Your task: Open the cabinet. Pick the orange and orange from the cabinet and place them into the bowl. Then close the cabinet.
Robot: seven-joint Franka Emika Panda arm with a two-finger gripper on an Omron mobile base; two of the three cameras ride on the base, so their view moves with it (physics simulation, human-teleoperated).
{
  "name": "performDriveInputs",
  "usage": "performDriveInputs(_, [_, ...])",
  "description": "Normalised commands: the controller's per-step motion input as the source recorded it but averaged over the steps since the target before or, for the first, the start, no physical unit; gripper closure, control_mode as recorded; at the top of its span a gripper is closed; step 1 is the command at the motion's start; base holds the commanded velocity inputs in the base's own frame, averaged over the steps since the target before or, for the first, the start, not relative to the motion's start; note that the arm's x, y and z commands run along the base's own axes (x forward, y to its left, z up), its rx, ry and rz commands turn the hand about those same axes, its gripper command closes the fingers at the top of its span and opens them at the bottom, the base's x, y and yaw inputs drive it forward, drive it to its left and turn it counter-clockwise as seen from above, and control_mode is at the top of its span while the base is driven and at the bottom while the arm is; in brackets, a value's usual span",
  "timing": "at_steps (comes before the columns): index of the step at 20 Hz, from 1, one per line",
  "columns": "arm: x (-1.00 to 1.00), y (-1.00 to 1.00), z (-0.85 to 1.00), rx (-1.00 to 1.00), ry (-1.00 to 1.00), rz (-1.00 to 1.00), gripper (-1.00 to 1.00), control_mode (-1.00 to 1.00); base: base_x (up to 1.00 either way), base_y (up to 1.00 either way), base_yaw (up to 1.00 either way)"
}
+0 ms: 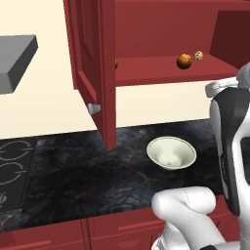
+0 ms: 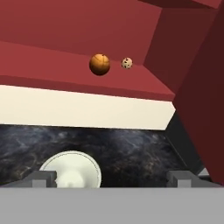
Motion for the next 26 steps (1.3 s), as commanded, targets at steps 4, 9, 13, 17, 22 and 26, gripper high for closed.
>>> performDriveInputs(4, [0.37, 0.00, 0.02, 0.02, -0.05, -0.04, -1.00, -1.00, 0.00, 0.00, 0.00])
performDriveInputs(9, [0.34, 0.00, 0.00, 0.08, -0.08, 0.00, -1.00, -1.00, 0.00, 0.00, 0.00])
performDriveInputs(13, [0.23, 0.00, 0.00, 0.10, -0.14, 0.00, -1.00, -1.00, 0.00, 0.00, 0.00])
performDriveInputs(17, [0.23, 0.00, 0.00, 0.11, -0.09, 0.00, -1.00, -1.00, 0.00, 0.00, 0.00])
performDriveInputs(22, [0.25, 0.00, 0.00, 0.04, -0.01, 0.00, -1.00, -1.00, 0.00, 0.00, 0.00])
performDriveInputs(26, [0.21, 0.00, 0.04, 0.00, 0.00, 0.00, -1.00, -1.00, 0.00, 0.00, 0.00])
